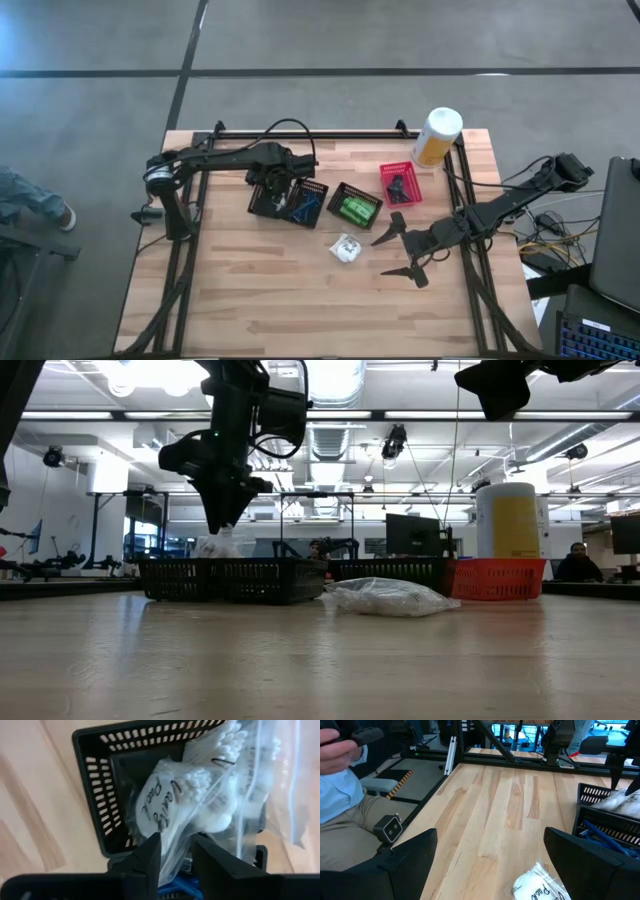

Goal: Pick & Place Travel size toiletries
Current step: Put the middle left vanity pack into the left black bin

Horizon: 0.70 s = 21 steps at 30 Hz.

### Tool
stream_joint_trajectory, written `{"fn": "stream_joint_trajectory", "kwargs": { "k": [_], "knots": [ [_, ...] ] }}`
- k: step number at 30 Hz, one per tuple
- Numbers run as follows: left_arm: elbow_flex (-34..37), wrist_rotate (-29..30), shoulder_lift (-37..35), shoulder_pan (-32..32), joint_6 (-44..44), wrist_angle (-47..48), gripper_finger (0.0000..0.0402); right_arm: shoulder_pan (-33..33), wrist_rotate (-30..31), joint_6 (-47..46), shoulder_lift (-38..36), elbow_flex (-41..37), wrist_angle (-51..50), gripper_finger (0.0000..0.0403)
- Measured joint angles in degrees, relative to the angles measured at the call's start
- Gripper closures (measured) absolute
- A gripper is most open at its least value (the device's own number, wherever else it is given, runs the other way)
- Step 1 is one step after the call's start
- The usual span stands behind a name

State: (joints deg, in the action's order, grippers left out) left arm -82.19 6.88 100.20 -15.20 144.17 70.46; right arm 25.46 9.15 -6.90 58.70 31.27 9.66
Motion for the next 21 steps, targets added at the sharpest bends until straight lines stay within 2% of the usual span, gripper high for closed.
{"fn": "stream_joint_trajectory", "kwargs": {
  "k": [16, 21],
  "knots": [
    [0.00, -0.53, -3.92, 1.24, -0.72, 1.45, 0.0286, 0.01, 0.00, 0.00, 0.00, 0.00, 0.01, 0.0039],
    [0.00, -0.25, -4.30, 2.22, -5.77, 1.38, 0.0286, 0.00, 0.00, 0.00, 0.02, 0.00, 0.01, 0.0039]
  ]
}}
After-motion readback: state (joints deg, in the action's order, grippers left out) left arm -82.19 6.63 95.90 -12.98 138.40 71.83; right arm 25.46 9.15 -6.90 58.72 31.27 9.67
